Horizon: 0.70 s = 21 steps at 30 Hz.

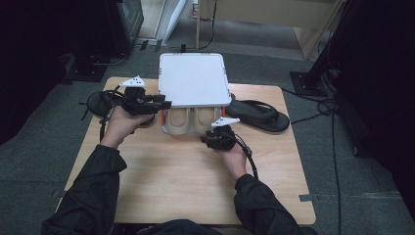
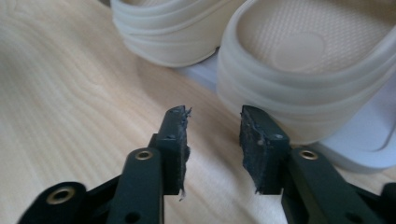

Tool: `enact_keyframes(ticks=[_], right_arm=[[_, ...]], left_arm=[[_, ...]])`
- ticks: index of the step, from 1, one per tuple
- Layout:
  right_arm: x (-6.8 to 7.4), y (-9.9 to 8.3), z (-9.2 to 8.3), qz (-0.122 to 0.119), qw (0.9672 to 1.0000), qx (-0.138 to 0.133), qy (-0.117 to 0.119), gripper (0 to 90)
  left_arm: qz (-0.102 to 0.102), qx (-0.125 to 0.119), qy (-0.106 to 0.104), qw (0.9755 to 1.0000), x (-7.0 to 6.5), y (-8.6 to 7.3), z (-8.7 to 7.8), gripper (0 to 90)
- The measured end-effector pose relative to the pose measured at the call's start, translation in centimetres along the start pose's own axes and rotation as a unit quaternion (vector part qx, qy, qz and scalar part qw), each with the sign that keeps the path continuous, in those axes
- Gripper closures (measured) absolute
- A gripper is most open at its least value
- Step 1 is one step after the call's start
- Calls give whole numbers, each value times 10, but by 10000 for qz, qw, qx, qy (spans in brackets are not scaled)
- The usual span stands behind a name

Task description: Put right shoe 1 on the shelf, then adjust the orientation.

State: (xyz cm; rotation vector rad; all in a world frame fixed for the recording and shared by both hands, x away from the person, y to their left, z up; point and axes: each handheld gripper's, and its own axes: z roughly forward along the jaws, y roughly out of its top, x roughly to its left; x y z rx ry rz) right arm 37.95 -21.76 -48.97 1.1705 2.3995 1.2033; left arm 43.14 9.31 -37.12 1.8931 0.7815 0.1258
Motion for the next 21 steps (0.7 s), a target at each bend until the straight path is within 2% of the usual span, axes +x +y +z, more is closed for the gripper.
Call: enact_keyframes(ticks=[3, 10, 17, 21], right_arm=[[4, 0, -8, -14, 9999, 40, 140, 594], [8, -4, -27, -48, 9990, 59, 435, 520], [5, -13, -54, -61, 9975, -125, 687, 479], [1, -15, -68, -234, 9969, -272, 699, 460]], left_arm=[[-191, -69, 26, 9998, 1, 1, -3, 451], [-221, -8, 225, 9995, 1, 0, -13, 402], [-162, -23, 450, 9989, 1, -3, -26, 388], [-215, -21, 566, 9982, 4, -8, -33, 386]])
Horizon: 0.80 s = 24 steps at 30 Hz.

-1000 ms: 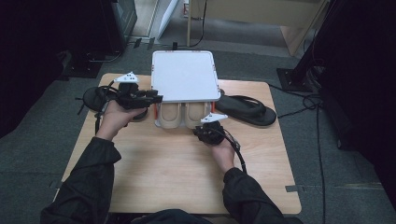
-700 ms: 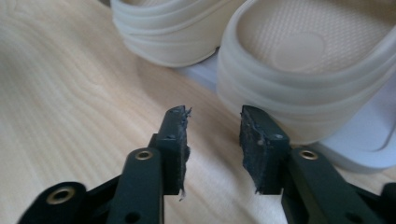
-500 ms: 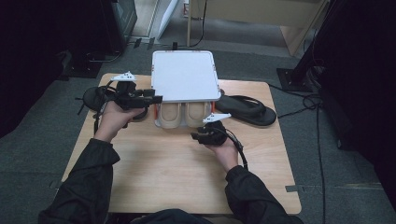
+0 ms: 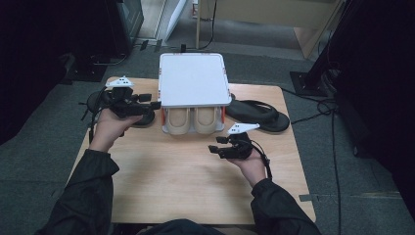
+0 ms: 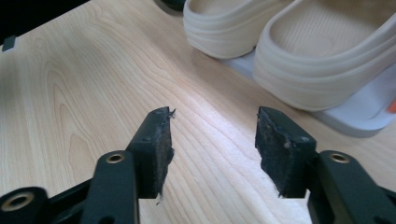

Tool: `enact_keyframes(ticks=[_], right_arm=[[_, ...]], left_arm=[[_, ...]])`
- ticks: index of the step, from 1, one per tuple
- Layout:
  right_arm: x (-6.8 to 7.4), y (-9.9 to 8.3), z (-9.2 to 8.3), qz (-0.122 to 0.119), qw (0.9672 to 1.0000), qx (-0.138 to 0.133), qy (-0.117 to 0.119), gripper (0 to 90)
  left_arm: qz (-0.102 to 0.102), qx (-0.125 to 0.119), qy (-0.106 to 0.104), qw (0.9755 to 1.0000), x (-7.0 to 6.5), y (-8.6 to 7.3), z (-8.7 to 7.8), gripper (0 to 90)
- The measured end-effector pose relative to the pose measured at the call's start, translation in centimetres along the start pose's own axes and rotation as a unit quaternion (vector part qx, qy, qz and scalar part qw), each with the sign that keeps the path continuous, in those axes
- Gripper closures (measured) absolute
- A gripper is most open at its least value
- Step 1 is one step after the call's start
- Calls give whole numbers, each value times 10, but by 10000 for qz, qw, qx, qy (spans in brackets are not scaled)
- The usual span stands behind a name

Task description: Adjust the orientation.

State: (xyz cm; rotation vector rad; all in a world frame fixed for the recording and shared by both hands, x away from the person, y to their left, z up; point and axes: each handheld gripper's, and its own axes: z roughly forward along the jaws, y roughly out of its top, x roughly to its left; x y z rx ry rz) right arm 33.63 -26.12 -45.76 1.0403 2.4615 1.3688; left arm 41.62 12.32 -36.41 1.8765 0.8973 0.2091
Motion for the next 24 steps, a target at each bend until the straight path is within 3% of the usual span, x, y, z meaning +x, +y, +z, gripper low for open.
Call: enact_keyframes(ticks=[8, 10, 15, 24], right_arm=[[-6, -2, -17, 14, 9999, -112, 34, 457], [-6, -2, -20, -80, 9998, -155, -20, 457], [-9, -3, -22, -69, 9998, -202, -21, 460], [-13, 2, -15, -104, 9996, -271, -10, 460]], left_arm=[[-126, 4, 350, 9993, 13, -14, -17, 384], [-142, 2, 452, 9989, 16, -16, -23, 381], [-271, -15, 677, 9973, 26, -25, -34, 378], [-668, -89, 1058, 9921, 57, -48, -42, 389]])
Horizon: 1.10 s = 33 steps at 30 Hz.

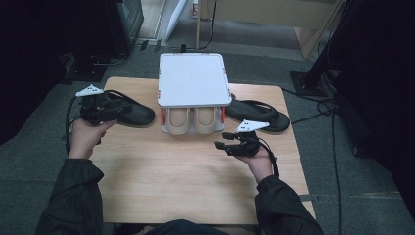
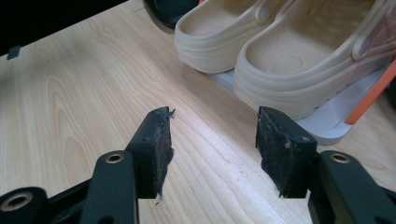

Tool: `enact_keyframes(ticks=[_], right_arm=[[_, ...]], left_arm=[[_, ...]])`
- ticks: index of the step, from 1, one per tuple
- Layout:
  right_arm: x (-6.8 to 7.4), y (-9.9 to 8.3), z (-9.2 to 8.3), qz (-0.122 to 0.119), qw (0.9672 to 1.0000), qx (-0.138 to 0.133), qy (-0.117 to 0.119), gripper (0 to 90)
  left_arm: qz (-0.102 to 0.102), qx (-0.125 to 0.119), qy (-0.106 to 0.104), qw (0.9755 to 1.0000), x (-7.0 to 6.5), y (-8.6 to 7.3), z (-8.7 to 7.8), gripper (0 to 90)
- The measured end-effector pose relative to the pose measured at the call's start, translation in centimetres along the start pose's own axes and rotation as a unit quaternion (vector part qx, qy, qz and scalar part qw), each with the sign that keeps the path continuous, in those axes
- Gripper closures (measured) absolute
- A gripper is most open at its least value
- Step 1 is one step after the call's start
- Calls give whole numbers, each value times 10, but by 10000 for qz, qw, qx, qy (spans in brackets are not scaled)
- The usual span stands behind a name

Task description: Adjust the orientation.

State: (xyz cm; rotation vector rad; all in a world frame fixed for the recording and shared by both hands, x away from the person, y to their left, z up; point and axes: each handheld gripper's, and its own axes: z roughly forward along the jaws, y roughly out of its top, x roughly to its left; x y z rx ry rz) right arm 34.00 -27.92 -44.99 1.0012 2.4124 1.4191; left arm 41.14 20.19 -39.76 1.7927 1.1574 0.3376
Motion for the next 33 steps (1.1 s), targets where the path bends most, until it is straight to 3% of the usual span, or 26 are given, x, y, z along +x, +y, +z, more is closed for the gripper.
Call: enact_keyframes(ticks=[6, 10, 13, 20, 25, 30, 33], right_arm=[[1, 0, 4, -38, 10000, 60, 21, 462], [2, -1, 6, -55, 9999, 99, 37, 465], [4, 0, 8, -45, 9999, 133, 43, 466], [7, 0, 10, -91, 9998, 177, 41, 466], [7, -1, 7, -82, 9998, 153, -1, 465], [6, -4, 3, -86, 9998, 130, -85, 468], [7, -6, 0, -92, 9998, 150, -120, 469]], left_arm=[[-158, 110, 219, 9996, 19, -9, 7, 396], [-127, 112, 437, 9989, 29, -17, 14, 409], [-175, 353, 636, 9972, 37, -23, 23, 424], [-441, 406, 738, 9955, 56, -33, 34, 426], [-521, 498, 865, 9936, 64, -38, 42, 424], [-570, 407, 955, 9930, 71, -39, 49, 407], [-745, 388, 973, 9917, 78, -39, 51, 402]])
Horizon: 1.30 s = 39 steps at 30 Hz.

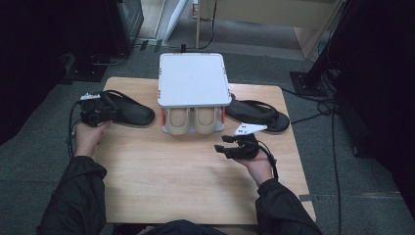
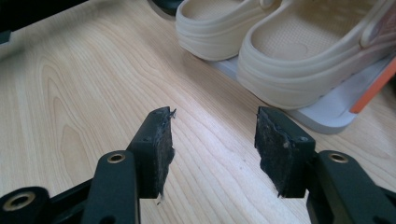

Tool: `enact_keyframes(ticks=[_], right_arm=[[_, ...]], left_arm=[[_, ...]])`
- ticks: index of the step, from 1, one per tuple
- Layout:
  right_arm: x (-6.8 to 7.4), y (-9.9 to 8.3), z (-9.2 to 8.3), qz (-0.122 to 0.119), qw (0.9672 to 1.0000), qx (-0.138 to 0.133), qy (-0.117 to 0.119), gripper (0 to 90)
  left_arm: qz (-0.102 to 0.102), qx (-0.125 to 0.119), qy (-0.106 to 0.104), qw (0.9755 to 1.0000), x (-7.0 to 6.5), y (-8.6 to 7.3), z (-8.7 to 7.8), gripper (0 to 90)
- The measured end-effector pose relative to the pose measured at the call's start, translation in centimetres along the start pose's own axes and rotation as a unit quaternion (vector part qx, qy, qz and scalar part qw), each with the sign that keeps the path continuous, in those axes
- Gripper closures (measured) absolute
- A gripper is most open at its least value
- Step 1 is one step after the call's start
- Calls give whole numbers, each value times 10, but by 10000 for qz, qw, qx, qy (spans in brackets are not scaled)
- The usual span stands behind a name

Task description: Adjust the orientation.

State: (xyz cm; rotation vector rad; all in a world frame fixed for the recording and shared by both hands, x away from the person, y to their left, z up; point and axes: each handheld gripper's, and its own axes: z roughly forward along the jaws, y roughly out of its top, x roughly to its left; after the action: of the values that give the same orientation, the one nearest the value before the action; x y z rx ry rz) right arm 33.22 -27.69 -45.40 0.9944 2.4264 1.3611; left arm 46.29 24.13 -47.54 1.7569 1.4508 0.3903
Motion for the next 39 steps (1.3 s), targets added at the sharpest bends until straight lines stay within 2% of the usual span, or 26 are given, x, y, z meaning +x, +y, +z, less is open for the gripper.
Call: enact_keyframes(ticks=[6, 9, 21, 27, 30, 39], right_arm=[[0, -4, -5, 42, 10000, 7, -82, 470], [1, -6, -7, 54, 9999, 7, -121, 470], [4, -10, -6, 31, 9998, 76, -155, 470], [4, -10, -5, 3, 9999, 84, -128, 470], [5, -10, -5, -2, 9999, 84, -131, 470], [4, -10, -5, -22, 9999, 67, -125, 470]], left_arm=[[-195, 27, 205, 9996, 8, 4, 10, 377], [-280, -5, 189, 9994, 11, 4, 15, 368], [-86, 108, 503, 9986, 4, 9, 29, 343], [-154, 117, 459, 9988, 6, 9, 29, 370], [-188, 170, 359, 9990, 5, 9, 28, 440], [-160, 207, 234, 9994, 6, 10, 24, 552]])
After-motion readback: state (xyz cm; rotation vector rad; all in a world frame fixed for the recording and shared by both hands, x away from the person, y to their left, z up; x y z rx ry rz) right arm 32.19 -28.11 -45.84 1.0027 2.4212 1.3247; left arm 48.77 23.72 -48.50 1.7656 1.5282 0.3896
